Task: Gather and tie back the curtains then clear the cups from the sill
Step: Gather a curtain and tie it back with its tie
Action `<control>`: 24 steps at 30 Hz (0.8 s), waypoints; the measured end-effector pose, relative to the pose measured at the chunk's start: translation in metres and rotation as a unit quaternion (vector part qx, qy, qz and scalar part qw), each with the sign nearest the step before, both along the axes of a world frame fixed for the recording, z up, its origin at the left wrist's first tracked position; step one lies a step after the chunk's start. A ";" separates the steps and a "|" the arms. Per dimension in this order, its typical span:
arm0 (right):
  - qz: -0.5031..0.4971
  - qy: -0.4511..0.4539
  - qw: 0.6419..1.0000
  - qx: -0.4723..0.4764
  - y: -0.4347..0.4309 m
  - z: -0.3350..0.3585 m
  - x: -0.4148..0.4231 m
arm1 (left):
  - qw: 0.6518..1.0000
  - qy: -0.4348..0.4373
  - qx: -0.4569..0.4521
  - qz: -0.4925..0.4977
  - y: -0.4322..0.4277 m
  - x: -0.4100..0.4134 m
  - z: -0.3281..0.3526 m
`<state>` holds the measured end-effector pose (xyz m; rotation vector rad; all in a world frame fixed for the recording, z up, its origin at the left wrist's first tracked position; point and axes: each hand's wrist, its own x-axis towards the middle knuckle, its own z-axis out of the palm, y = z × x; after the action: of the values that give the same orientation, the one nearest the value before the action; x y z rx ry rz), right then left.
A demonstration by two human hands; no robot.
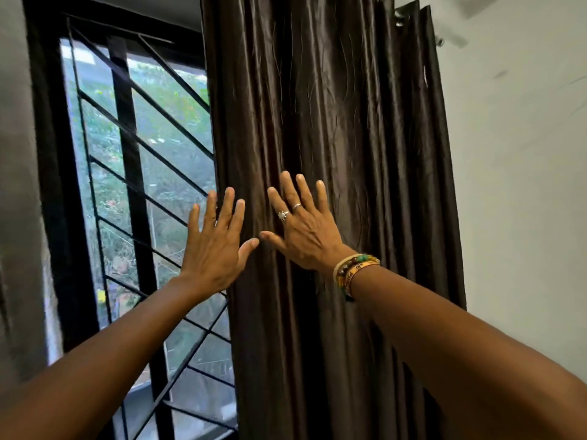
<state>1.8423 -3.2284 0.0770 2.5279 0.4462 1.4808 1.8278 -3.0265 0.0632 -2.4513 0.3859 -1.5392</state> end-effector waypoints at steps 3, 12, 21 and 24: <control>0.002 0.007 1.000 -0.004 -0.033 -0.002 0.024 | 1.000 -0.002 0.001 0.007 -0.033 0.026 0.007; 0.022 0.025 0.998 0.045 -0.083 0.007 0.084 | 0.997 0.004 -0.068 0.021 -0.071 0.083 0.029; 0.011 0.049 0.997 0.065 -0.106 0.022 0.150 | 0.988 -0.068 -0.126 -0.049 -0.070 0.137 0.052; 0.026 0.065 0.991 0.117 -0.107 0.042 0.164 | 0.975 -0.101 -0.171 -0.101 -0.066 0.148 0.070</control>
<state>2.0059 -3.3356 0.1191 2.8269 0.3809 1.4701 1.9755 -3.0927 0.1335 -2.5274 0.3673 -2.0744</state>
